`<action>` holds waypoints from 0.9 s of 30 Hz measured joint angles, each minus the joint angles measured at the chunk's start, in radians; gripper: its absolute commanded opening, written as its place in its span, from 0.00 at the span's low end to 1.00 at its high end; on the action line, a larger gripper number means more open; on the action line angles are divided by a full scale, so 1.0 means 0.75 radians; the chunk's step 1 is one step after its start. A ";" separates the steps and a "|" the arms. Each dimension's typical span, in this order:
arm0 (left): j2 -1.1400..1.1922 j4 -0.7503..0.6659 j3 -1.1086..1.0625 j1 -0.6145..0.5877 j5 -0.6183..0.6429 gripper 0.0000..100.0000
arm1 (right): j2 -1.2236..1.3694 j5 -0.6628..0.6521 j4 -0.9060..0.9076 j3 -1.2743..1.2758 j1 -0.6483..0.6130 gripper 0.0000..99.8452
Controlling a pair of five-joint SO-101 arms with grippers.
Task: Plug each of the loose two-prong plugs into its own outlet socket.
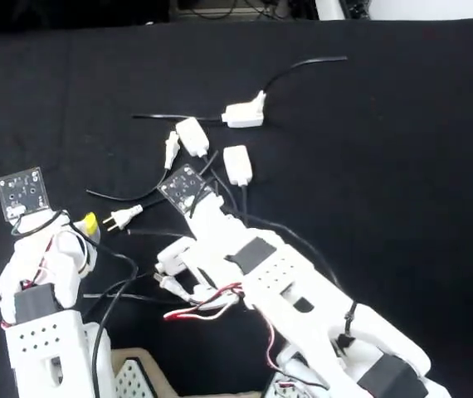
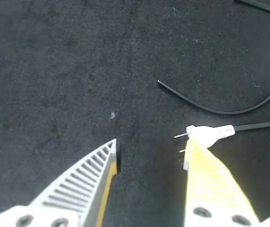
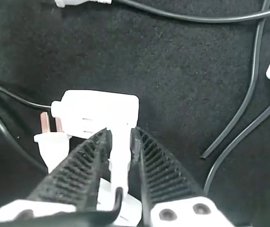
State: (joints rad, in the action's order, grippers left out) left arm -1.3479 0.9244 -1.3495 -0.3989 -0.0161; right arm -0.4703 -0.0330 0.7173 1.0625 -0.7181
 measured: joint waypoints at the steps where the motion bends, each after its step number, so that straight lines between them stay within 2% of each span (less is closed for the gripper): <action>1: 0.000 0.000 0.000 0.000 0.000 0.24 | 0.000 0.000 0.000 0.000 0.000 0.01; 13: 0.000 0.000 0.000 0.000 0.000 0.24 | 0.004 0.000 -0.430 0.127 0.000 0.01; 27: 0.000 0.000 0.000 0.000 0.000 0.24 | 0.006 0.000 -0.538 0.166 0.000 0.01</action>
State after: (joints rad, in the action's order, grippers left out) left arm -1.3479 0.9244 -1.3495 -0.3989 -0.0161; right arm -0.4657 -0.0330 0.3138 1.1868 -0.7181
